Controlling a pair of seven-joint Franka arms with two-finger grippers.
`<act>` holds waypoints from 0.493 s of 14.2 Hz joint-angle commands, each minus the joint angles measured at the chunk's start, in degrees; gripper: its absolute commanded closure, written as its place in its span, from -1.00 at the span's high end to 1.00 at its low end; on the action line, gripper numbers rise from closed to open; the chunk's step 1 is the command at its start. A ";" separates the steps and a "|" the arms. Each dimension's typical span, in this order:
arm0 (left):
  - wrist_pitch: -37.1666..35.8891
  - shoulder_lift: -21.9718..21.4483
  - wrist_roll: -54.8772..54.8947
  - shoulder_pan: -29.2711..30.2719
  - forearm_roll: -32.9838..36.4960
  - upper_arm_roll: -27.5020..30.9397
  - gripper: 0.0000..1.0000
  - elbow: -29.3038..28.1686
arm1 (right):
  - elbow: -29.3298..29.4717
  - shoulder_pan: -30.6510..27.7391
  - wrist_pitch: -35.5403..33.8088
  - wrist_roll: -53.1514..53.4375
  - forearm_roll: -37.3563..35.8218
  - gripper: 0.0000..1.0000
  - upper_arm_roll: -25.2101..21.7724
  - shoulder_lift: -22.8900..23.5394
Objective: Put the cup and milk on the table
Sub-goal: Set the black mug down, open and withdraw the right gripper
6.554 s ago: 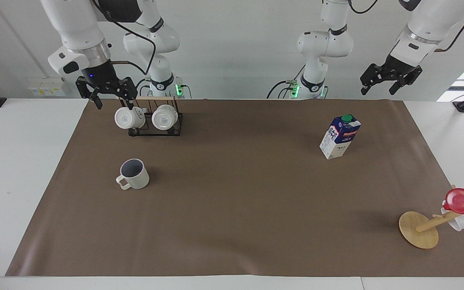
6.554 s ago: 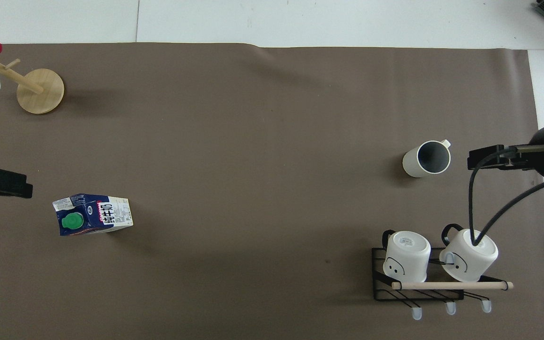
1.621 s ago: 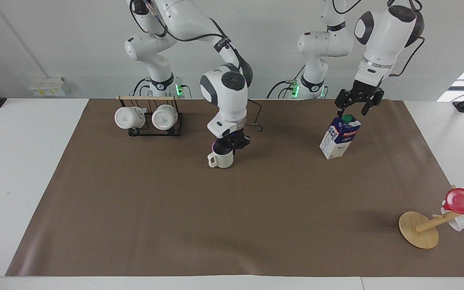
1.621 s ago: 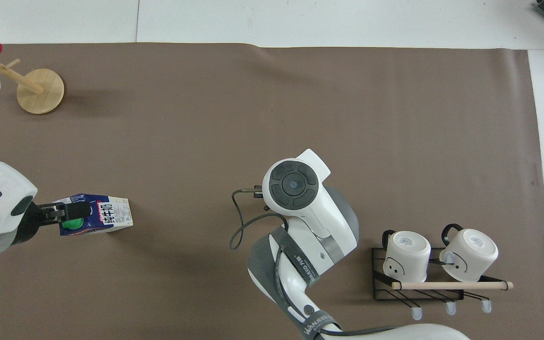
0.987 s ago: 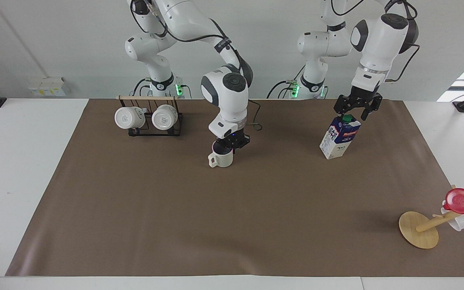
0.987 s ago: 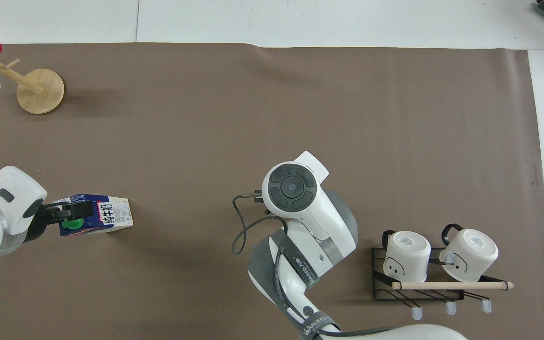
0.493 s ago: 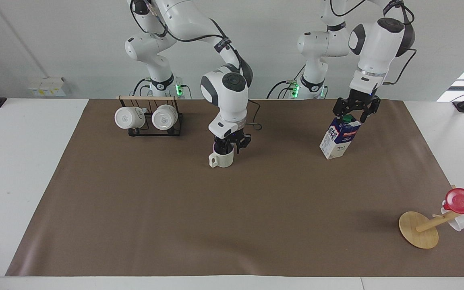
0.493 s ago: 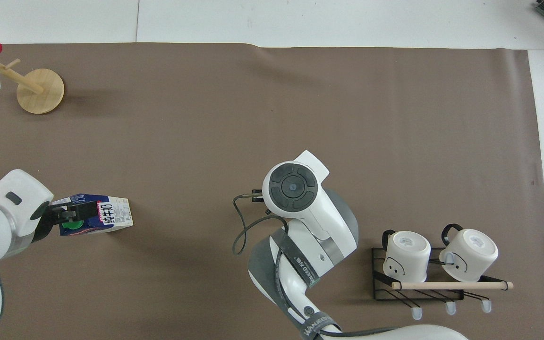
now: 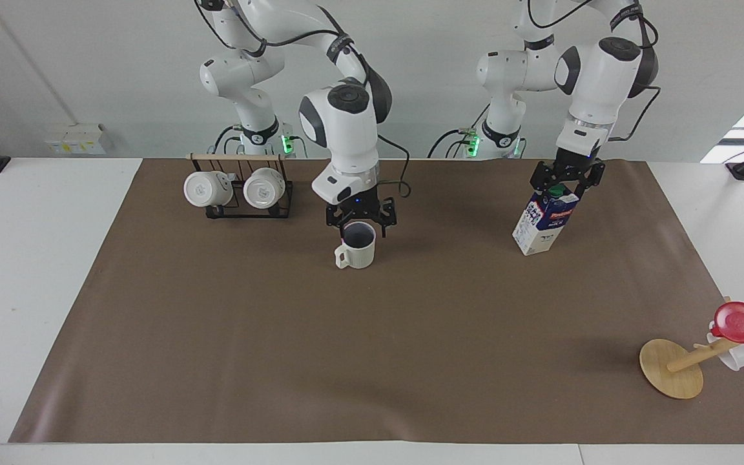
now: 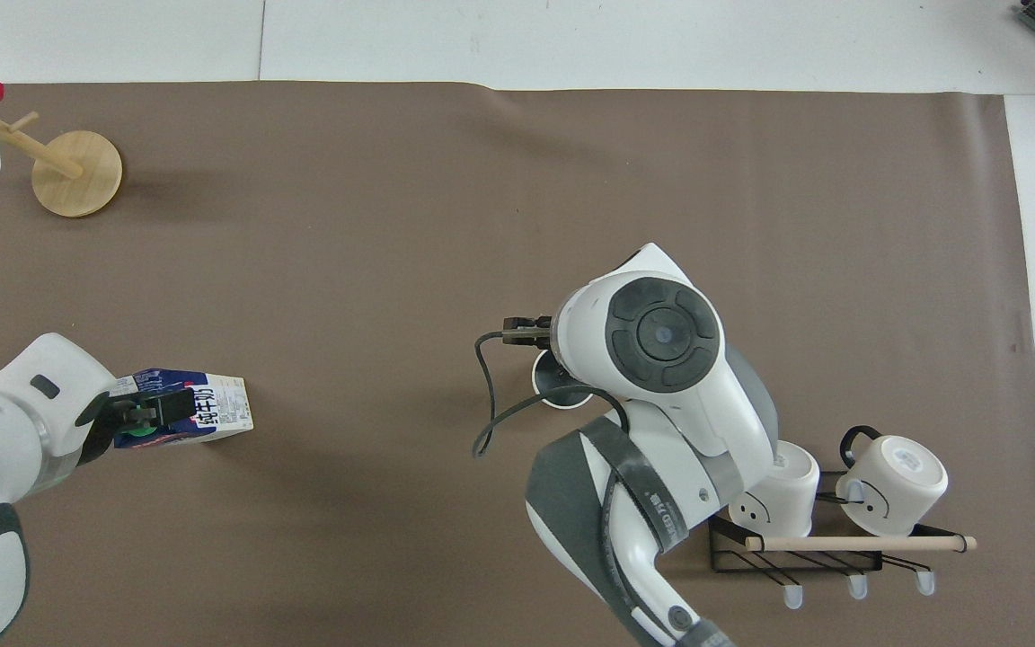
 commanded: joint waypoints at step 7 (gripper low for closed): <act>1.68 -1.97 -0.21 1.23 2.47 -0.24 0.67 -2.42 | 1.90 -12.13 -13.09 -13.28 -0.27 1.00 0.10 -8.34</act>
